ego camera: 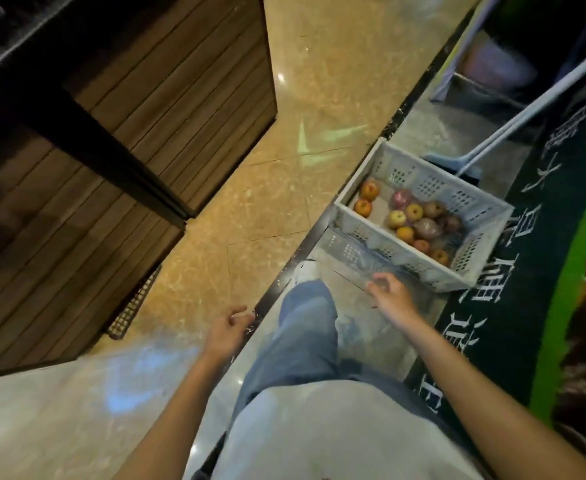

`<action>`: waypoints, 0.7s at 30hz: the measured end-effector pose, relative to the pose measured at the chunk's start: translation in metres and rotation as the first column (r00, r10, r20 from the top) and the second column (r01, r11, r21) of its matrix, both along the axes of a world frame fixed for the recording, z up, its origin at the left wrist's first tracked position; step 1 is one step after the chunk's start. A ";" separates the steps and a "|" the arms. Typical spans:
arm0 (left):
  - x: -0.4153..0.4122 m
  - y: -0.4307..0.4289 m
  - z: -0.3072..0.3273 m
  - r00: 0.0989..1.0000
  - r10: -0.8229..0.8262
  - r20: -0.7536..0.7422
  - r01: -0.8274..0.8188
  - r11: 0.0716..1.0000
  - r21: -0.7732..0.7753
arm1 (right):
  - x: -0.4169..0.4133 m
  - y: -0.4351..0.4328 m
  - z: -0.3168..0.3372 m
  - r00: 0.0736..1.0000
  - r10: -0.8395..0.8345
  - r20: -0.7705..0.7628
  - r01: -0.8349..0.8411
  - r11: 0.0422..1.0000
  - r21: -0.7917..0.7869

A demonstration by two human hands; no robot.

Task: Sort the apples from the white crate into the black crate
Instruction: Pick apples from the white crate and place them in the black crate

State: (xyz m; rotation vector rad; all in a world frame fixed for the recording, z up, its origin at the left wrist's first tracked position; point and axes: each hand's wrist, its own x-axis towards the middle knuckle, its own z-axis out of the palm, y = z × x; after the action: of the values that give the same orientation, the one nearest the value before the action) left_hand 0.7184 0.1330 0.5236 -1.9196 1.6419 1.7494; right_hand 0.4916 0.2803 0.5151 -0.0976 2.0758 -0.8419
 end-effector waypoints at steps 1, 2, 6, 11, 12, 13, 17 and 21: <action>-0.018 -0.010 0.000 1.000 -0.016 0.002 0.016 1.000 0.007 | -0.013 -0.005 -0.004 0.999 -0.032 0.004 0.032 0.999 0.004; -0.037 -0.021 -0.005 0.999 -0.050 0.005 0.050 0.999 -0.002 | -0.026 -0.009 -0.008 0.998 -0.057 0.011 0.057 0.998 0.010; -0.128 -0.068 -0.011 0.982 -0.190 -0.022 0.190 0.982 0.013 | -0.073 -0.022 -0.016 0.982 -0.186 0.021 0.186 0.982 0.024; -0.252 -0.112 -0.007 0.914 -0.402 -0.061 0.403 0.915 0.011 | -0.122 -0.028 -0.014 0.946 -0.323 0.033 0.319 0.943 0.093; -0.275 -0.120 -0.006 0.894 -0.443 -0.064 0.444 0.896 0.001 | -0.131 -0.028 -0.015 0.934 -0.357 0.024 0.354 0.930 0.098; -0.296 -0.126 -0.005 0.871 -0.487 -0.062 0.488 0.873 -0.001 | -0.140 -0.027 -0.016 0.923 -0.385 0.015 0.382 0.918 0.109; -0.362 -0.140 0.000 0.802 -0.593 -0.071 0.594 0.804 -0.007 | -0.167 -0.030 -0.013 0.885 -0.466 0.010 0.459 0.875 0.152; -0.407 -0.146 -0.008 0.774 -0.632 -0.036 0.633 0.774 0.009 | -0.196 -0.034 -0.020 0.877 -0.479 0.037 0.465 0.866 0.181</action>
State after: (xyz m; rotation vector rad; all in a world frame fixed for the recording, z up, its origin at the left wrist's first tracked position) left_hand 0.3116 -0.0125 0.5156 -1.1034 1.9544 1.4906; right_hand 0.2954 0.2461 0.4950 0.5535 2.1132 -0.9335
